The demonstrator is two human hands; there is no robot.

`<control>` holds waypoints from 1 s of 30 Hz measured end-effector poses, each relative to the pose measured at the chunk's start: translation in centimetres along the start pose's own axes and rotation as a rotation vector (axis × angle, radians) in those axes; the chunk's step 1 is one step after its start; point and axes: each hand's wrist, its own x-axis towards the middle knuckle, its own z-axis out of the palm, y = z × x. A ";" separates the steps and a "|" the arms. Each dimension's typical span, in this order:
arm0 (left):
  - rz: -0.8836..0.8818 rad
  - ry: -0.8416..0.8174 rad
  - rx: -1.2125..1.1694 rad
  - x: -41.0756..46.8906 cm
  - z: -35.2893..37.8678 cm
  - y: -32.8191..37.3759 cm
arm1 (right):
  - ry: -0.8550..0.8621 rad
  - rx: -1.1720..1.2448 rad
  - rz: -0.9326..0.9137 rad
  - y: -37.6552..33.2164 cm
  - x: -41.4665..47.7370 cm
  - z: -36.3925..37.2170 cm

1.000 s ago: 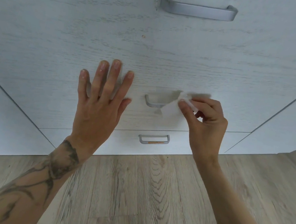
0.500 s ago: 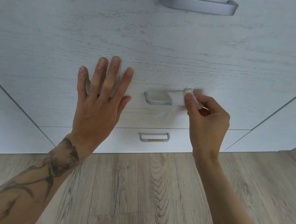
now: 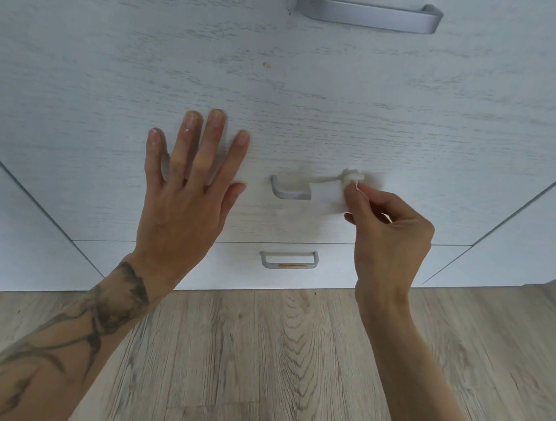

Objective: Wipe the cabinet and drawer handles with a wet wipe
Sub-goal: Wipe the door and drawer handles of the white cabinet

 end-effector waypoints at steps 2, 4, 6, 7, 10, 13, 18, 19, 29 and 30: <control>-0.003 -0.001 0.006 0.0 0.0 0.0 | 0.014 0.008 0.010 -0.3 0.4 0.3; -0.012 -0.006 0.004 0.0 0.0 0.0 | 0.029 0.017 0.018 -0.5 0.8 0.6; -0.015 -0.008 0.002 0.1 -0.1 0.0 | 0.039 0.015 0.023 -0.3 0.5 0.6; -0.014 -0.009 0.003 0.1 -0.1 0.0 | 0.037 0.013 0.024 -0.2 0.1 0.4; -0.004 -0.005 0.017 0.0 0.0 0.1 | 0.018 0.014 0.006 0.2 -1.0 -0.1; -0.003 0.002 0.029 0.0 0.0 0.0 | 0.028 -0.001 0.001 -0.1 -0.5 0.1; 0.000 -0.013 0.024 0.0 -0.2 0.1 | 0.045 -0.061 -0.107 -0.2 -1.6 0.7; 0.001 -0.015 0.027 0.0 -0.2 0.1 | 0.015 -0.100 -0.177 0.1 -2.5 1.0; -0.011 -0.021 -0.011 0.1 -0.5 0.2 | -0.035 -0.359 -0.550 0.7 -1.8 0.7; -0.011 -0.024 -0.014 0.1 -0.5 0.2 | -0.055 -0.384 -0.581 1.0 -2.0 1.1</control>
